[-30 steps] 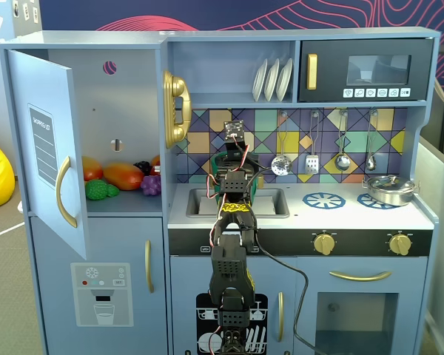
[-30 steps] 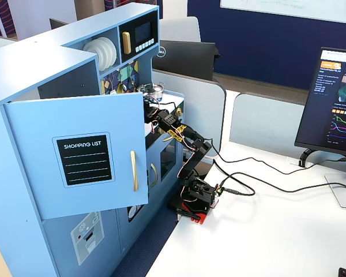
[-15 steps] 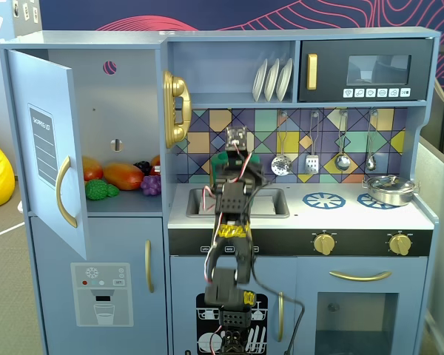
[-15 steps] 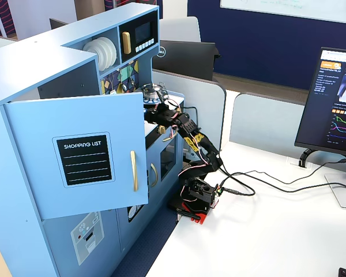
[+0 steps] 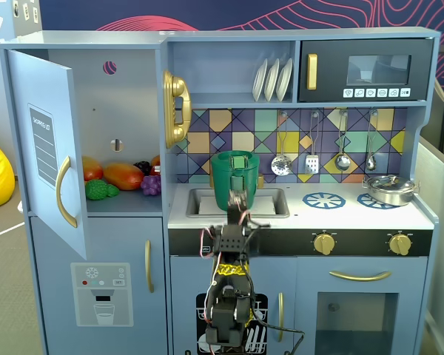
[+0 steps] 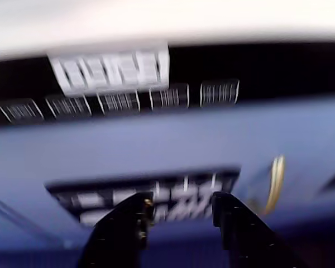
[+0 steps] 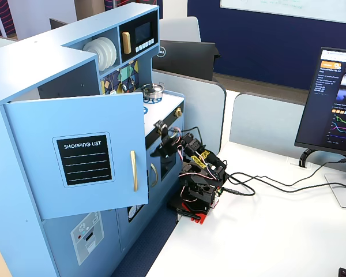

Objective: Pick up the lid from the counter and put it on the green recipient

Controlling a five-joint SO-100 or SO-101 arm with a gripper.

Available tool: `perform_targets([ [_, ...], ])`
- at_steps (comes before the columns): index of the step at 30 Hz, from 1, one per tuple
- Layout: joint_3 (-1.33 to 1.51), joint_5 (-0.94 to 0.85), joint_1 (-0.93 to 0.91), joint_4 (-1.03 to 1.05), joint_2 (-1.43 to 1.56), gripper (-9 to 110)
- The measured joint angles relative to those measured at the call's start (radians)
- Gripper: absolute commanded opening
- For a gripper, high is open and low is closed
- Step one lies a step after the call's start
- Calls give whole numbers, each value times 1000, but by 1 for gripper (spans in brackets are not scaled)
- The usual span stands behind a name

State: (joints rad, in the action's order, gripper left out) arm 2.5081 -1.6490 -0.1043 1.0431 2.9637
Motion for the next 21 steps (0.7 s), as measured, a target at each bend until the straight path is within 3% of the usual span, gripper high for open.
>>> perform_targets([
  [11,482,77,69,-261,40,0],
  [15,497,130,101,-189,54,1],
  [21,499,192,101,83,152,1],
])
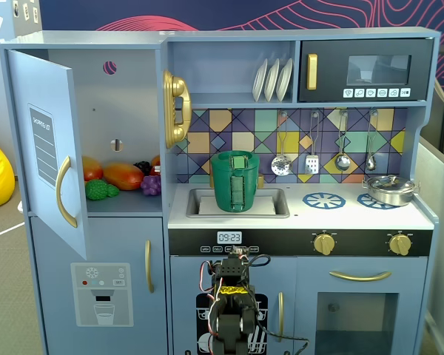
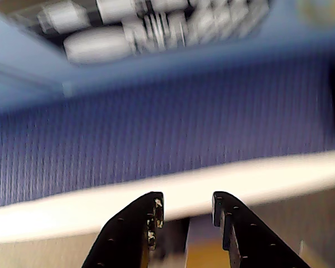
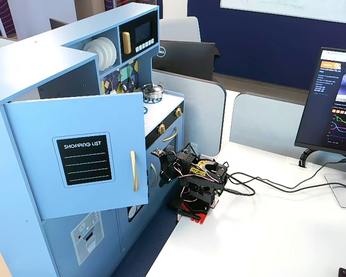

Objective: Pick up the lid from the counter and put it on the green recipient

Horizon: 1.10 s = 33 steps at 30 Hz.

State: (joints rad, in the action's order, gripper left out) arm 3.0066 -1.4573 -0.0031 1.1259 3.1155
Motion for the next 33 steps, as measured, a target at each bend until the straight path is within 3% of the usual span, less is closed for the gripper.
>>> perform_targets([
  [6,-5,-37,-2,210,63,1],
  [33,-5,-55,-12,222,69,1],
])
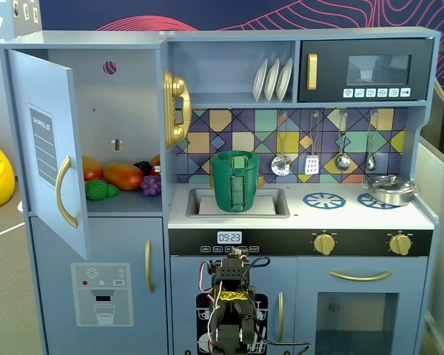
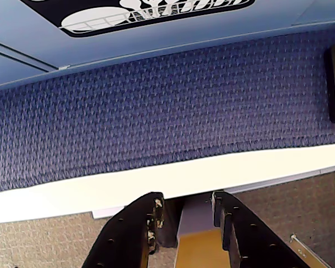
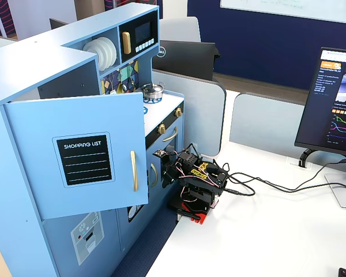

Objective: Pick up the lid from the counter and put it on the green recipient

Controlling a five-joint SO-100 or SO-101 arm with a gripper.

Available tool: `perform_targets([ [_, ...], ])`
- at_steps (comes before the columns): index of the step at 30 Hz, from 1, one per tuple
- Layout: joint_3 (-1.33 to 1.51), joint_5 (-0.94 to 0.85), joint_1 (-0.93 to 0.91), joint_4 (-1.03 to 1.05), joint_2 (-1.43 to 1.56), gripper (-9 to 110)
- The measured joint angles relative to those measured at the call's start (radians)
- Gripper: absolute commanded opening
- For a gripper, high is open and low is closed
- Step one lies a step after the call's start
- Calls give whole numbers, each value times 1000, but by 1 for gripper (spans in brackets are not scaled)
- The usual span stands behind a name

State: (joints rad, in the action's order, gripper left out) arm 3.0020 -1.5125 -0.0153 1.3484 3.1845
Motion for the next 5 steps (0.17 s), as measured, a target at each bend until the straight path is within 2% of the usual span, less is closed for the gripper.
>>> perform_targets([
  [5,0,0,0,0,0,1],
])
